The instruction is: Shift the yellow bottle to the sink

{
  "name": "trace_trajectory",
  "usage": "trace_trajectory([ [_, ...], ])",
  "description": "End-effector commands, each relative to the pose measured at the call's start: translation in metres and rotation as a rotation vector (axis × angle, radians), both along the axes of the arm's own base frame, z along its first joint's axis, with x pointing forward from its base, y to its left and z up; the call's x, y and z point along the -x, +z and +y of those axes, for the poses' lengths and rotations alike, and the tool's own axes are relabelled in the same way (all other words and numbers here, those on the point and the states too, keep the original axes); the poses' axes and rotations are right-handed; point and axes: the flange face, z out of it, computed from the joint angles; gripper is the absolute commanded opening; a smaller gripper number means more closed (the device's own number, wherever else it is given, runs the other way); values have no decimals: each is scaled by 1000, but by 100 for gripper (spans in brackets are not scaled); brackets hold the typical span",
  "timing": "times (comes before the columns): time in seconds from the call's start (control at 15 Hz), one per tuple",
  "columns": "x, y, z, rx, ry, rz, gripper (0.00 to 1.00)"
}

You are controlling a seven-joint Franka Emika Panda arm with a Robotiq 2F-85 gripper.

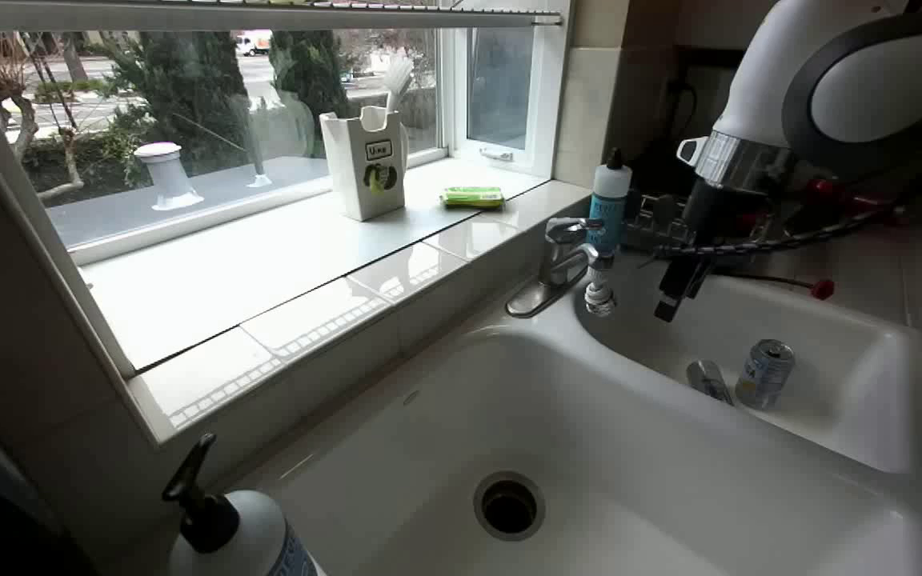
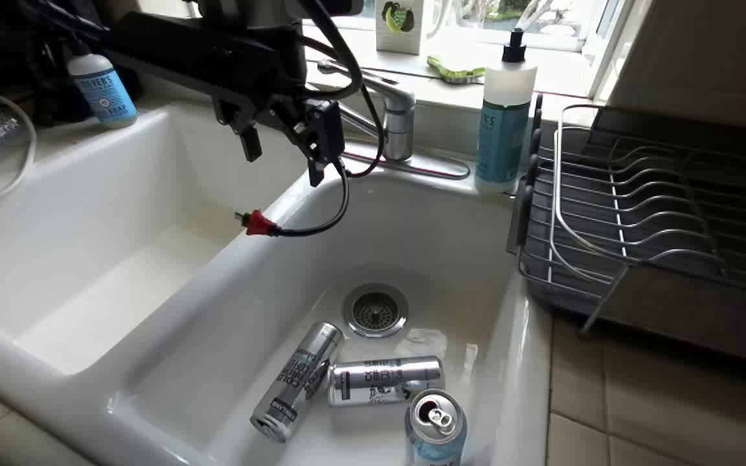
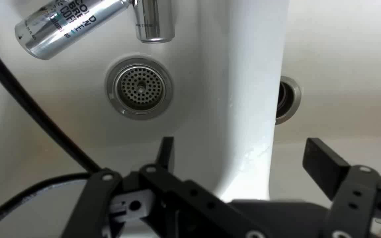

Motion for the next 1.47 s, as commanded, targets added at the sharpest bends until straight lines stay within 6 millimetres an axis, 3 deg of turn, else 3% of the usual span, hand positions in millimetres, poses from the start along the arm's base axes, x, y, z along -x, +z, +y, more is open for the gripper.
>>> trace_trajectory([
  [0.0, 0, 0, 0, 0, 0, 1, 100],
  [0.27, 0, 0, 0, 0, 0, 1, 100],
  [0.8, 7, 48, -1, 79, -8, -124, 100],
  [1.07, 4, 94, 22, 161, 68, -212, 100],
  [1.4, -13, 159, 74, 297, 209, -334, 100],
])
